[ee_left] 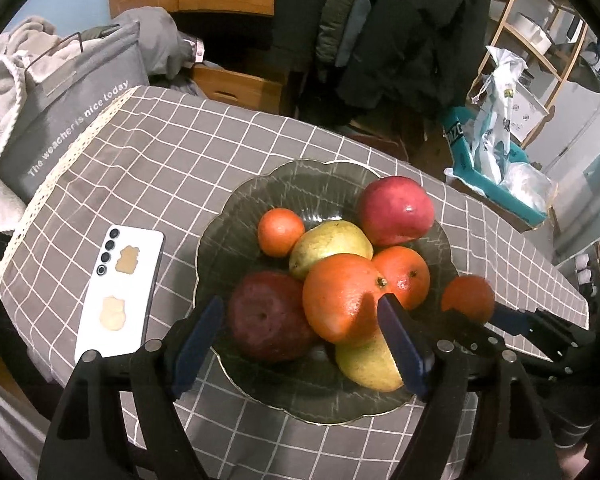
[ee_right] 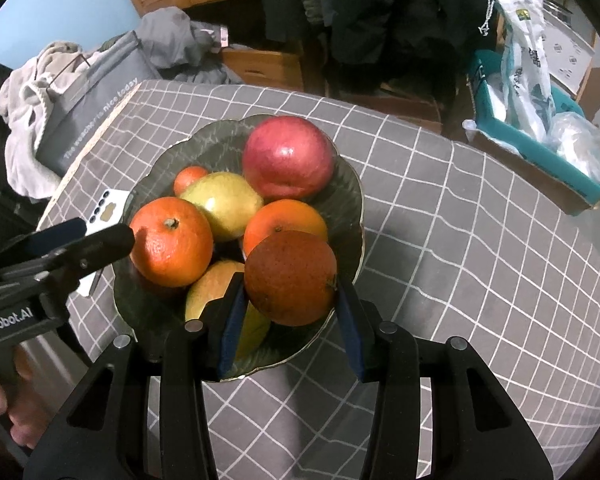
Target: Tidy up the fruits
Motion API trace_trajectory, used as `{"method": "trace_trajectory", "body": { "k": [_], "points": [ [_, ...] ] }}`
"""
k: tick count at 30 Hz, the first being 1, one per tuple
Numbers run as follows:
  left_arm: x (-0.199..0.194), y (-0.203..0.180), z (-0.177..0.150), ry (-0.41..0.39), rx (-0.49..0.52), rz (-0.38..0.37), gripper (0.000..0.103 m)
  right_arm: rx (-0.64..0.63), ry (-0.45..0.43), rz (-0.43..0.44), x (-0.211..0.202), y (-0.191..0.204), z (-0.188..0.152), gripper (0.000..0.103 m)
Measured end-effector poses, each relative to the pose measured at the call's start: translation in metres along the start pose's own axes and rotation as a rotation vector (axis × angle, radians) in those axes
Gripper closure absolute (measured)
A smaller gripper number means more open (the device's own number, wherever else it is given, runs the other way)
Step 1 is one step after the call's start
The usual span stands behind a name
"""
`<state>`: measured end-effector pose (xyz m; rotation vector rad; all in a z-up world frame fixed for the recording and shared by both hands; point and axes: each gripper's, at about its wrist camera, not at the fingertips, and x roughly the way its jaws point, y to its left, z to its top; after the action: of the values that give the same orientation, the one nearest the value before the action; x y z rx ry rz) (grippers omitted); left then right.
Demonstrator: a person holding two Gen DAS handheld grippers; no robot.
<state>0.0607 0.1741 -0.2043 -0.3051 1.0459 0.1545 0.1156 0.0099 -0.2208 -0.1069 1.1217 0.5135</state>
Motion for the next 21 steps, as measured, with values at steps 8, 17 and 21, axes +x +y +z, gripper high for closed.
{"method": "trace_trajectory", "body": {
  "k": [8,17,21],
  "points": [
    [-0.007,-0.005,0.002,-0.014,0.016,0.002,0.022,0.005,-0.041,0.001,-0.011,-0.002,0.004,0.044],
    [-0.029,-0.015,0.005,-0.056,0.031,-0.029,0.022,0.036,-0.141,-0.074,-0.051,-0.014,0.01,0.032],
    [-0.042,-0.023,0.008,-0.09,0.053,-0.034,0.016,0.044,-0.2,-0.097,-0.073,-0.017,0.011,0.029]
  ]
}}
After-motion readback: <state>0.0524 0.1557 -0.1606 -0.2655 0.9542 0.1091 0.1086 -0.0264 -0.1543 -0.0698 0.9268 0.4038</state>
